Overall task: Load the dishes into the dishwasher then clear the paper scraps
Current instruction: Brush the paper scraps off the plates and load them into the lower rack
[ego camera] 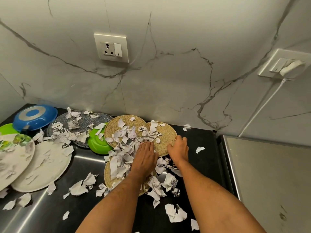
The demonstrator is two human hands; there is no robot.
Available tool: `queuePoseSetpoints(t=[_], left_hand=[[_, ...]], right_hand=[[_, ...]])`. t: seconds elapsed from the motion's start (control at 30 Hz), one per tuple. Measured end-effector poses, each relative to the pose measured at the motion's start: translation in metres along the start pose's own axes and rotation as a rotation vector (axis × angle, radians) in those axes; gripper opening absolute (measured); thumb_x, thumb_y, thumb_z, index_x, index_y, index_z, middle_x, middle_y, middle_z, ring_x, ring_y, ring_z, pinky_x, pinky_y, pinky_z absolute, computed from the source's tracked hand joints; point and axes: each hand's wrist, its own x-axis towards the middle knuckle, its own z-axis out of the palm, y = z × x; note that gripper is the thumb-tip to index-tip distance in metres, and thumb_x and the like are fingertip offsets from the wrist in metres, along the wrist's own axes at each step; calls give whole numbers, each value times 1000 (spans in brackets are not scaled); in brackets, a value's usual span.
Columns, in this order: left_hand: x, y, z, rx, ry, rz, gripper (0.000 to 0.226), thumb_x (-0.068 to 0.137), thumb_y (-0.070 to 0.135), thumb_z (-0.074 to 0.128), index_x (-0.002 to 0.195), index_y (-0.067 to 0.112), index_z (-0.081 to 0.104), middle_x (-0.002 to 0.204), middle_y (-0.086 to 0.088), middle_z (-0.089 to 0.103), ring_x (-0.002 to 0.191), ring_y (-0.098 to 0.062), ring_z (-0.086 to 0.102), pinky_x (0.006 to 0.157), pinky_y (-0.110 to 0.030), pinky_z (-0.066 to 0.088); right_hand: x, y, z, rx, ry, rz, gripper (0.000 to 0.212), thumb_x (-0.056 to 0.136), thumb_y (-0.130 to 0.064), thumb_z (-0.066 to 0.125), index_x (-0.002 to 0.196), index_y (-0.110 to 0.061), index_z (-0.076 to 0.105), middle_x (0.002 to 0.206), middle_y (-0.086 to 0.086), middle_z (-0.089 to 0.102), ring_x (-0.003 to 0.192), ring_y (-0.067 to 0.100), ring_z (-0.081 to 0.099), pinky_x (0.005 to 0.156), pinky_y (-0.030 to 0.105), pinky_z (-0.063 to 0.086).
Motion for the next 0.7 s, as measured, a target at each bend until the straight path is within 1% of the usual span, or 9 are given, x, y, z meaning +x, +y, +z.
queuePoseSetpoints(t=[0.07,0.13,0.2,0.27,0.4,0.47,0.53,0.63,0.7], left_hand=[[2,0,-1,6,-13,0,63,107,46,26,155,6,25,159,-15,31,149,-26,27,126,-40,12],[4,0,-4,-1,-16,-5,64,107,47,25,156,6,22,161,-14,28,150,-26,24,126,-39,7],[5,0,-7,-16,1,-3,64,107,48,25,156,7,23,160,-13,30,149,-25,25,123,-36,4],[6,0,-11,-34,12,0,64,106,49,25,155,7,24,159,-13,31,148,-24,26,123,-34,3],[7,1,-16,-58,27,9,67,105,52,24,154,7,29,156,-13,36,146,-24,31,123,-35,8],[5,2,-19,-68,36,7,69,104,55,23,153,7,32,156,-13,38,145,-24,33,124,-36,11],[4,1,-20,-65,44,0,69,104,57,22,150,7,36,152,-12,42,141,-23,37,124,-37,16],[3,-1,-21,-66,48,-16,70,103,58,19,146,7,38,146,-12,47,134,-24,42,122,-40,24],[2,0,-23,-80,47,-21,69,103,56,19,148,6,37,146,-13,46,135,-25,42,122,-41,25]], right_hand=[[5,0,0,93,33,85,38,89,-18,75,119,-9,54,121,9,48,92,16,50,71,23,41],[9,-2,-2,190,57,156,38,84,-17,78,113,-10,55,112,6,52,93,18,52,65,22,37],[13,-3,-4,260,71,206,38,81,-17,80,110,-11,55,102,4,56,92,21,58,67,26,39],[17,-4,-6,308,80,244,36,79,-18,80,106,-11,57,94,1,56,87,21,57,68,26,40],[23,-9,-9,373,81,286,12,77,-18,76,83,-11,70,80,2,68,76,20,64,51,23,35],[24,-13,-15,444,117,280,3,75,-13,70,77,-12,71,74,3,68,70,22,63,50,24,36],[25,-16,-24,554,162,287,10,76,-7,65,82,-11,72,74,1,67,71,21,64,52,24,38],[25,-19,-39,665,214,256,14,84,-3,65,96,-8,69,81,-1,65,72,13,61,54,22,41],[22,-17,-46,664,230,179,11,92,-6,65,102,-10,64,91,2,65,82,16,62,60,21,43]])
